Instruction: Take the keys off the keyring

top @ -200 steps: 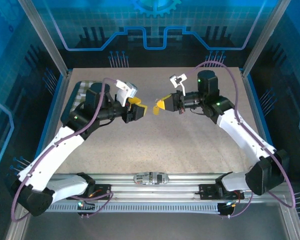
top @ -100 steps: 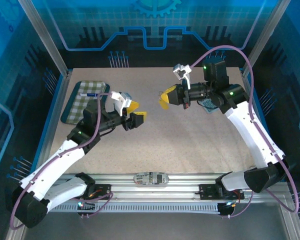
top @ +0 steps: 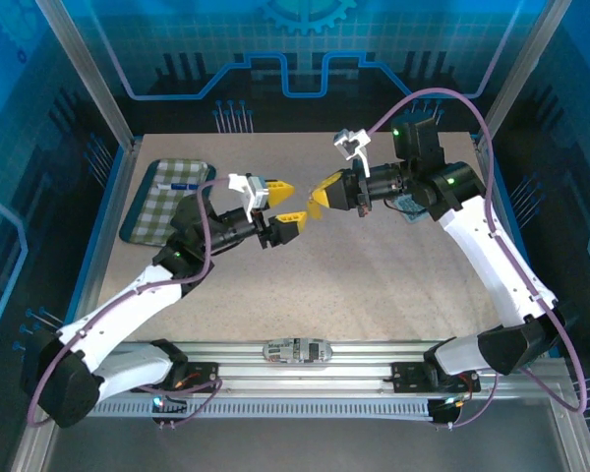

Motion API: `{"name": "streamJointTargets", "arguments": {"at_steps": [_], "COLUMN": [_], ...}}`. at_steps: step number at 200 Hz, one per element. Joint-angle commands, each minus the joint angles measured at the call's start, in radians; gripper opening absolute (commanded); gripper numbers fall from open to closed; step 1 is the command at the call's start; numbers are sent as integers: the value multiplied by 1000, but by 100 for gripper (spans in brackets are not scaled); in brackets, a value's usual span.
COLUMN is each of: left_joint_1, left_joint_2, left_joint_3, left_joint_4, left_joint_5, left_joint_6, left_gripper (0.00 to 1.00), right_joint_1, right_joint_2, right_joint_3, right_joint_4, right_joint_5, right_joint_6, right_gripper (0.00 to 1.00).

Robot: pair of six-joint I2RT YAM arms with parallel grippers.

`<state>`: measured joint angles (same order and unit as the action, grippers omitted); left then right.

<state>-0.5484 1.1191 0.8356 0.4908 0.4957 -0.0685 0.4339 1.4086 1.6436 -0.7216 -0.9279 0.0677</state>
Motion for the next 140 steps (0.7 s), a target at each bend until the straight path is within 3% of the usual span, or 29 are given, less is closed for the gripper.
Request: {"name": "streamJointTargets", "arguments": {"at_steps": [1,41,75,98,140], "left_joint_1": [-16,-37,-44,-46,-47], "left_joint_2": [28,60,99,120,121], "left_joint_3": [63,92,130,149,151], "left_joint_4": [52,60,60,52,33], "left_joint_5": [73,90,110,114,106], "left_joint_6": [29,38,42,52,75], "left_gripper": [65,59,45,31,18], "right_joint_1": [17,18,19,18,12], "right_joint_2": [-10,-20,-21,-31,-40], "right_joint_3": [-7,-24,-40,-51,-57], "right_joint_4": [22,48,68,79,79], "right_joint_5": [-43,-63,-84,-87,-84], "right_joint_6": [19,33,44,46,41], "right_gripper": [0,0,0,0,0]}}
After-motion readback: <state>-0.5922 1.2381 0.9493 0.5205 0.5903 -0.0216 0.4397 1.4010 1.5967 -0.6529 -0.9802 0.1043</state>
